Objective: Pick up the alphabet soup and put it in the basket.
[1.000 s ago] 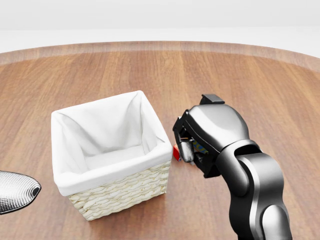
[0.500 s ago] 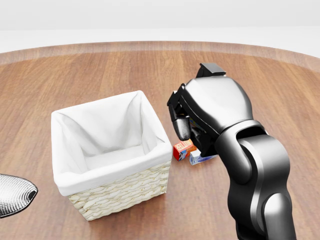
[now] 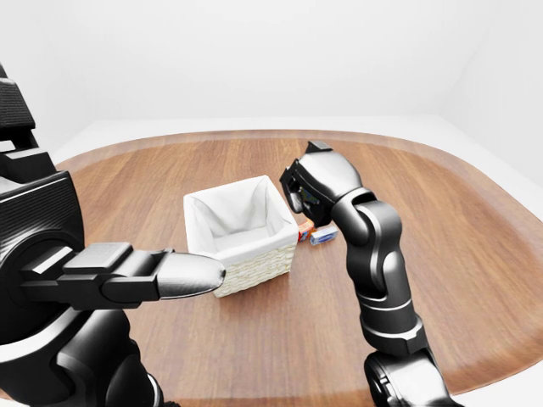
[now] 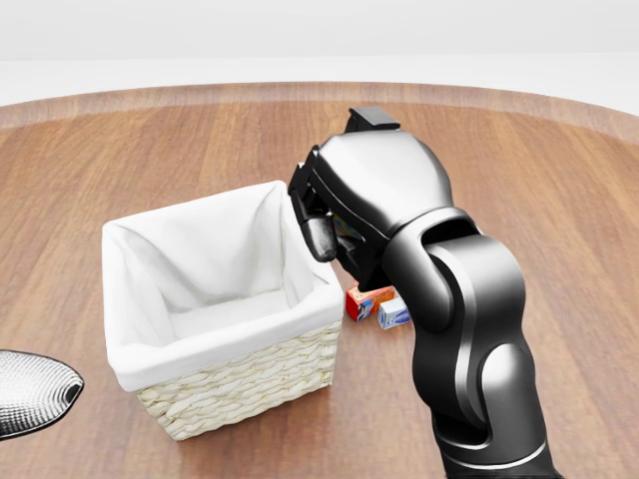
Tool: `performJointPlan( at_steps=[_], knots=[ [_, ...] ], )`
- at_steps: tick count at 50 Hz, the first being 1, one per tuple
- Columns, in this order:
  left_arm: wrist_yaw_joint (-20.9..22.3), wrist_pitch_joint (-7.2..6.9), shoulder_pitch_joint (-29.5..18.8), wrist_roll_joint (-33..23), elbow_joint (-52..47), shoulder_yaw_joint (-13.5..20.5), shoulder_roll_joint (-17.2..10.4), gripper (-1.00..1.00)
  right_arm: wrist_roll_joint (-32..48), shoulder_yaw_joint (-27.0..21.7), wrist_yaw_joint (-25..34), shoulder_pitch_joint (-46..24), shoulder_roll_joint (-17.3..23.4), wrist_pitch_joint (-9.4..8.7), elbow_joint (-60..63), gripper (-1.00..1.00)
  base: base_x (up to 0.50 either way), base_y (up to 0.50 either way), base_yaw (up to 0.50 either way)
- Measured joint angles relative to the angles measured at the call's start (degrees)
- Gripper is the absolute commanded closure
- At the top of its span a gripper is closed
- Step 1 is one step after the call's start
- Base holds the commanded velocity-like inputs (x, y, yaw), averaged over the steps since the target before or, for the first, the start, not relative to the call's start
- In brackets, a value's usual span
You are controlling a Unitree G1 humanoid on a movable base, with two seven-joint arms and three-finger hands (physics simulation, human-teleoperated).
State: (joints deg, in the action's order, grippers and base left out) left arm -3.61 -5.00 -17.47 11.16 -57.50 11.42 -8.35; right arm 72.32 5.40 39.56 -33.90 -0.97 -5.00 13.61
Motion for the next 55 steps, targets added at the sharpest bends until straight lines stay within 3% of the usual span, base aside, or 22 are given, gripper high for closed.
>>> performJointPlan(
  at_steps=[28,55],
  knots=[
    [-0.34,0.00,-0.42,0.74,0.09,-0.12,0.40,-1.00,-1.13,2.19,-7.18,-16.00,-5.07,0.00,-21.24,0.94,0.00,0.00,0.00],
    [-0.89,0.00,-0.29,1.21,0.07,-0.32,0.14,-1.00,2.15,4.14,-8.50,-16.41,-8.40,0.00,-27.18,0.95,0.00,0.00,0.00]
  ],
)
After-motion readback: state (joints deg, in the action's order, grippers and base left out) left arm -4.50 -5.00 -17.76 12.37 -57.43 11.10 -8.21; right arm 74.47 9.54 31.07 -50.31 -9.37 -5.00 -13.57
